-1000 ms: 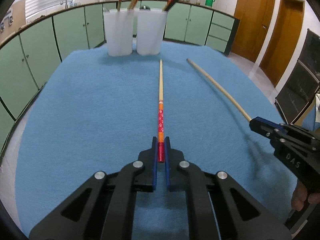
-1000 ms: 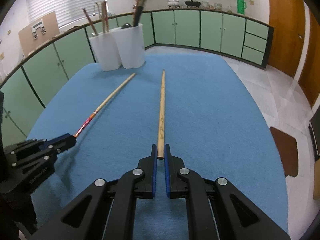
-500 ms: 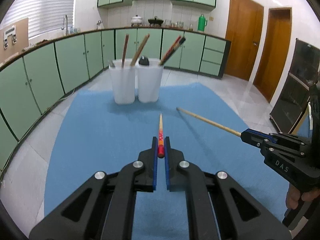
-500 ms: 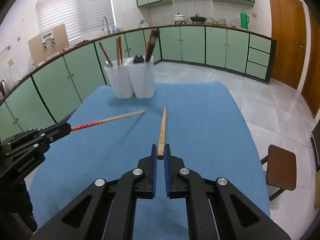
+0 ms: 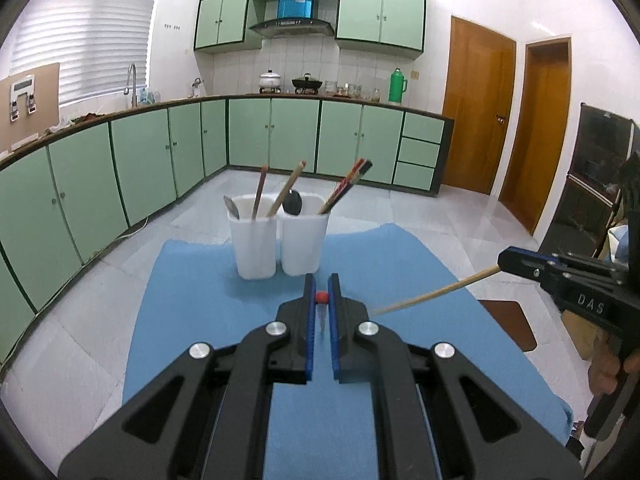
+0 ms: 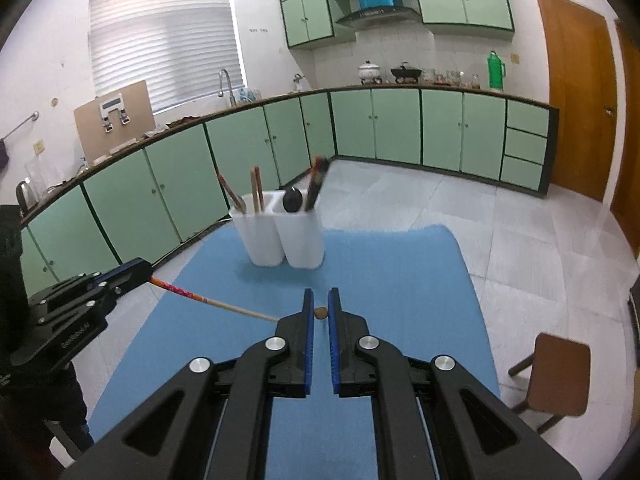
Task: Organize utensils
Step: 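Lift both chopsticks and lower them into the white holder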
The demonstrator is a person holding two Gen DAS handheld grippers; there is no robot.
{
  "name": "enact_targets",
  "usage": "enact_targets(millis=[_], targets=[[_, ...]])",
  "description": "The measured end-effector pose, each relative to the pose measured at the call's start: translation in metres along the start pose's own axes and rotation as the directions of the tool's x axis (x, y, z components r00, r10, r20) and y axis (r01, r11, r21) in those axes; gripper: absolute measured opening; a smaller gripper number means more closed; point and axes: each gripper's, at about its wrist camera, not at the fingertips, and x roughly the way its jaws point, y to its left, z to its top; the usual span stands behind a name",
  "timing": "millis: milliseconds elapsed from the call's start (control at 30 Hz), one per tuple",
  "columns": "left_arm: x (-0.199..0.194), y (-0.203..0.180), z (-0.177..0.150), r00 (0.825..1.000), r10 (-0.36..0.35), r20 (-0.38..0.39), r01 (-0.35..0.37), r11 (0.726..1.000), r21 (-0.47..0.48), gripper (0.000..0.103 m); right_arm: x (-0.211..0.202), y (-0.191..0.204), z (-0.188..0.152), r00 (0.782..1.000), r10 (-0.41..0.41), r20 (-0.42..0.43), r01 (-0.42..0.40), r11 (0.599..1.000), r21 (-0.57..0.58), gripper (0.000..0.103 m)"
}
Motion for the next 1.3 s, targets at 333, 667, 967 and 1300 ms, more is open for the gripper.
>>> enact_targets(millis=[333, 667, 967, 1300], targets=[[-0.015, 0.006, 0.024, 0.999, -0.021, 0.038, 0.020, 1.000, 0.023, 0.005, -0.004, 0.010, 0.039, 0.998, 0.066, 0.007, -0.066, 0.996, -0.051, 0.007], [-0.037, 0.024, 0.063, 0.994, -0.010, 0.110, 0.005, 0.999, 0.052, 0.005, -0.006, 0.023, 0.088, 0.994, 0.101, 0.044, -0.093, 0.985, -0.142, 0.007], [-0.051, 0.046, 0.123, 0.967, 0.070, 0.246, -0.093, 0.992, 0.081, 0.005, -0.002, 0.036, 0.153, 0.981, 0.128, 0.144, -0.102, 0.979, -0.176, 0.007], [-0.004, 0.050, 0.176, 0.959, 0.077, 0.273, -0.110, 0.988, 0.107, 0.005, 0.032, 0.037, 0.218, 0.961, 0.117, 0.252, -0.081, 0.985, -0.151, 0.007]])
